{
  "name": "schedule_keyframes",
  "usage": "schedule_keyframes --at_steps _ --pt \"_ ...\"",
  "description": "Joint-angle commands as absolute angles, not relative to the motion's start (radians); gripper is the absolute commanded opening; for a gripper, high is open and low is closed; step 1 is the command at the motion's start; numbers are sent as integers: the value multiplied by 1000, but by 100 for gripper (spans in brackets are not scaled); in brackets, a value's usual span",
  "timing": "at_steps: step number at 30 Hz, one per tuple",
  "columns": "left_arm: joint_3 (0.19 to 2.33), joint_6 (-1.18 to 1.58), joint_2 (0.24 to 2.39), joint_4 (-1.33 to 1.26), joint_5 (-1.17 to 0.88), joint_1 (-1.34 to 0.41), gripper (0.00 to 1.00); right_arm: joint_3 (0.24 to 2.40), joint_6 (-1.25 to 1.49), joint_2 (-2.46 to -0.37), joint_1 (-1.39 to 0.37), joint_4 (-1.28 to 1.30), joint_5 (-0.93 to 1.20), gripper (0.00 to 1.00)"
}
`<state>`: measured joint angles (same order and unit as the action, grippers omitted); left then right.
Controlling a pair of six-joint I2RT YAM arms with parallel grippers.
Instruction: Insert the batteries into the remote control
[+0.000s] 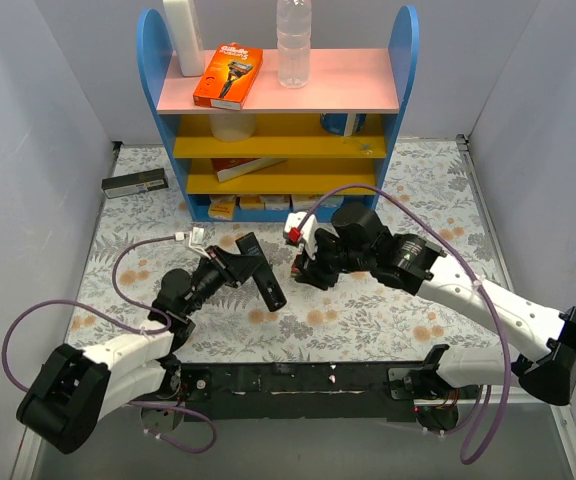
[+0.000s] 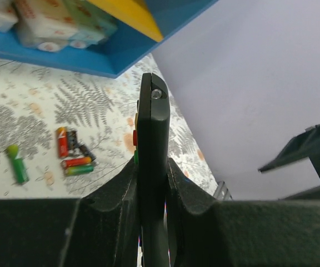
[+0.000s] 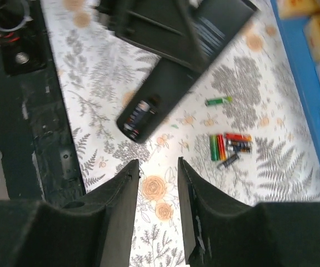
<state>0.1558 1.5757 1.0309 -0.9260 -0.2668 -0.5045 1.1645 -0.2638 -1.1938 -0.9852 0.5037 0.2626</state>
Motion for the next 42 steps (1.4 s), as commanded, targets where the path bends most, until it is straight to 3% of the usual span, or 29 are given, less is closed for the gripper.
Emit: schedule_keyframes --at_steps 1,8,16,42 --pt "121 1516 898 -781 -155 -494 0 1135 -78 -1239 -905 494 120 42" --pt "97 1497 701 -640 -189 -486 0 1144 83 -1422 -816 529 29 42" --pt "103 1519 627 -578 -232 -486 0 1187 173 -1637 -798 540 -46 41" --pt "176 1500 588 -402 -224 -486 0 1239 238 -1839 -795 443 -103 41"
